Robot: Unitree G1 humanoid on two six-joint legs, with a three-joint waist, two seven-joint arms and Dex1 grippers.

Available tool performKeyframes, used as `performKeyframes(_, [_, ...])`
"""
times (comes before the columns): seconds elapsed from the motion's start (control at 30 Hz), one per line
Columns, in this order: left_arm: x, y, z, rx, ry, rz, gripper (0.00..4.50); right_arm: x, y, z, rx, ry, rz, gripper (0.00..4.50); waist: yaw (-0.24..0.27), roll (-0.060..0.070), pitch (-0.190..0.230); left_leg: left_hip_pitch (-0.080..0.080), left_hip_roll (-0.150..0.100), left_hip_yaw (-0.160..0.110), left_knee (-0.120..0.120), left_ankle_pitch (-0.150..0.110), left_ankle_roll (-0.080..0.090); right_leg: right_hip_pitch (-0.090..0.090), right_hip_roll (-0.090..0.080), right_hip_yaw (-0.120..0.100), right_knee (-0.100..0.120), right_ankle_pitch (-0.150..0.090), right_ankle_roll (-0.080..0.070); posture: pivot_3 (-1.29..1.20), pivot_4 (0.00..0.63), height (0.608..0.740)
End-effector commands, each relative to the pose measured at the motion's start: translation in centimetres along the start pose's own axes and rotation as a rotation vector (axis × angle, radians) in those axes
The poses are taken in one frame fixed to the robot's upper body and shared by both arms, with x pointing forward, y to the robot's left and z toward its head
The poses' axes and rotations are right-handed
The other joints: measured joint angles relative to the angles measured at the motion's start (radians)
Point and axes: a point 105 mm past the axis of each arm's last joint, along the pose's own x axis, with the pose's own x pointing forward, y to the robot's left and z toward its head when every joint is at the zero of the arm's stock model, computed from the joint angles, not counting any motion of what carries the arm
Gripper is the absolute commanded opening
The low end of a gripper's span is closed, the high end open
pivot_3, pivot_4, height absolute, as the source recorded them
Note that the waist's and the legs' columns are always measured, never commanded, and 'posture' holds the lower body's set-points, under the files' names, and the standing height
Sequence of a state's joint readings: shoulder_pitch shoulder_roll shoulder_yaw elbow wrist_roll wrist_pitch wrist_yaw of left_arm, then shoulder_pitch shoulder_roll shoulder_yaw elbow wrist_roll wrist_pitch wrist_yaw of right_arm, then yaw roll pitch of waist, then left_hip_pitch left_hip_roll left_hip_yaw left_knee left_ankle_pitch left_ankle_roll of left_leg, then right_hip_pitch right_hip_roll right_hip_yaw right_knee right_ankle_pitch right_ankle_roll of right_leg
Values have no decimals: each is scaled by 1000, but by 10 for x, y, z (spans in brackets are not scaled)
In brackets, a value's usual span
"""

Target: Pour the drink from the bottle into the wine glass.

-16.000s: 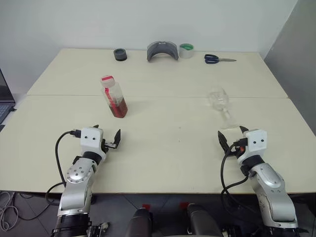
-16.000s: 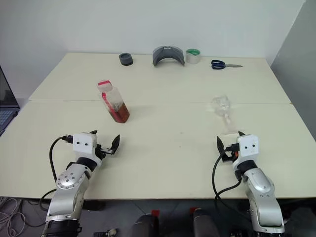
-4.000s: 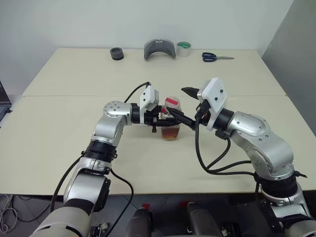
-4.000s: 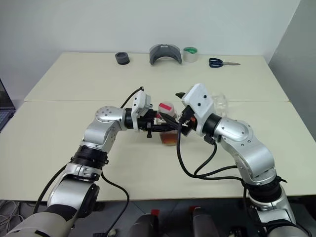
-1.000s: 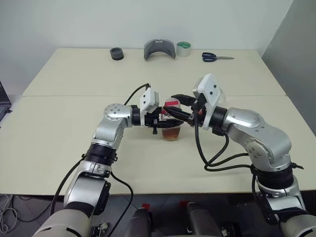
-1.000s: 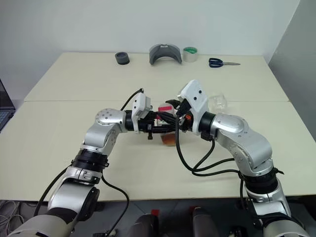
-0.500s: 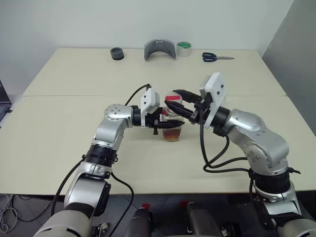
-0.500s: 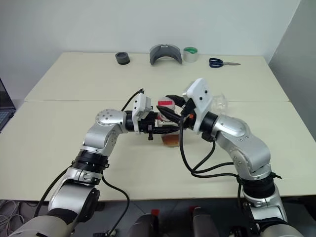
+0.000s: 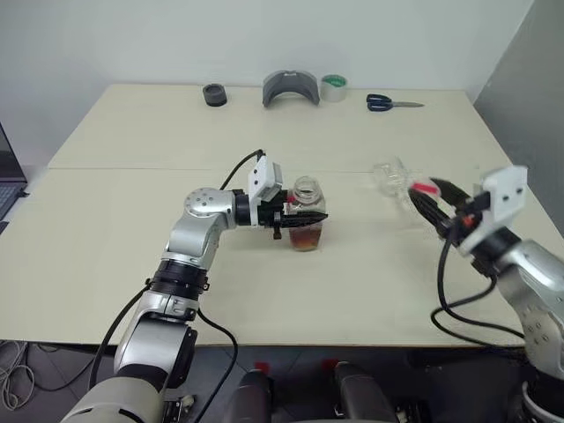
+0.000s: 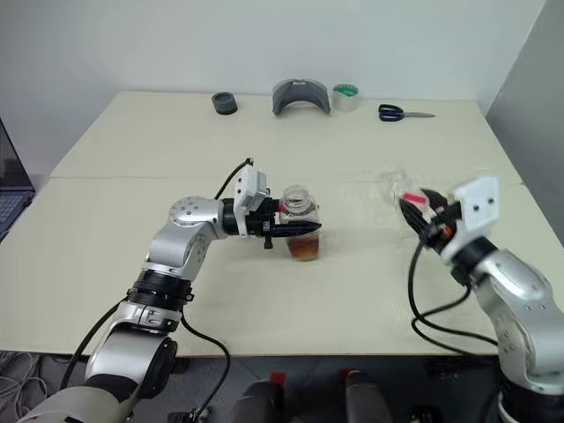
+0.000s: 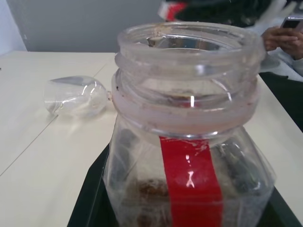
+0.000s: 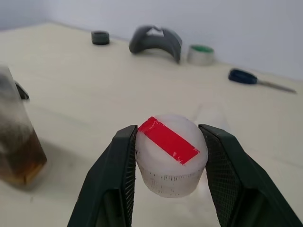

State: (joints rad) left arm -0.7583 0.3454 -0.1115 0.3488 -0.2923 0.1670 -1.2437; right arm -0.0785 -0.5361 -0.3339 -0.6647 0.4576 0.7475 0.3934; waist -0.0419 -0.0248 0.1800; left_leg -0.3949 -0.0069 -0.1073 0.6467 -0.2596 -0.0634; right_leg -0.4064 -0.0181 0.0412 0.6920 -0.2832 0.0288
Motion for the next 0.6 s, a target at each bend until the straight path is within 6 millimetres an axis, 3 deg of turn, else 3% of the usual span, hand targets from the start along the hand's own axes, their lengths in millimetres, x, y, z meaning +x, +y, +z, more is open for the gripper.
performKeyframes(0.03, [-3,7,21,65,-52,26,1688,-15,-15,-24,-29,124,-80,1724,0,0,0,1,0,0,0,0,0,0,0,0,0,0,0,0,150,740])
performKeyframes(0.1, [-5,8,21,64,-49,34,1688,-18,-21,-42,-16,201,-113,1724,-2,0,0,1,0,0,0,0,0,1,1,0,0,0,0,0,150,740])
performKeyframes(0.23, [-6,10,21,66,-52,54,1688,-14,-25,-60,26,264,-144,3042,-4,0,0,2,0,1,0,0,0,1,1,1,0,0,0,0,150,740])
performKeyframes(0.37, [-7,11,20,65,-52,71,1688,-11,-29,-62,-9,287,-150,4469,-4,0,0,1,0,1,0,0,0,1,1,1,0,0,0,0,150,740])
performKeyframes(0.6, [-17,17,17,57,-48,138,1688,-11,-28,-58,-312,333,-63,4500,-3,0,0,1,0,1,0,0,0,1,1,0,0,0,0,0,150,740])
